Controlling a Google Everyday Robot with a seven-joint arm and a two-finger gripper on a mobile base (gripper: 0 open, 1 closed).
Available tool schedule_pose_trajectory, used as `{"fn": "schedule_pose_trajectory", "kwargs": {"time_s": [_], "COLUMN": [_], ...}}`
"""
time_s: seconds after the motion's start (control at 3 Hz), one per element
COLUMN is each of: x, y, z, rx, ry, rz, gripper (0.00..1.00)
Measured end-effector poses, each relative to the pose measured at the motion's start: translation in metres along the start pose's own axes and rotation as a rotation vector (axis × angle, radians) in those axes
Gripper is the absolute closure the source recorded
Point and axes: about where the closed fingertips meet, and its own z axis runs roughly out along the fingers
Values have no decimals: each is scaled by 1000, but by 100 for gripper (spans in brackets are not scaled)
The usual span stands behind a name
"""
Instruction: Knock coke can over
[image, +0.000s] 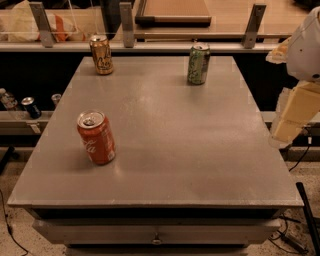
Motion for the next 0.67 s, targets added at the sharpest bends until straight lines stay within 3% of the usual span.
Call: {"fn": "schedule_pose_trajectory", "kwargs": {"time_s": [0.67], "x": [-3], "y": [-2], "z": [1], "rx": [-6], "ry": [-24], "rz": [-3], "gripper": [0]}}
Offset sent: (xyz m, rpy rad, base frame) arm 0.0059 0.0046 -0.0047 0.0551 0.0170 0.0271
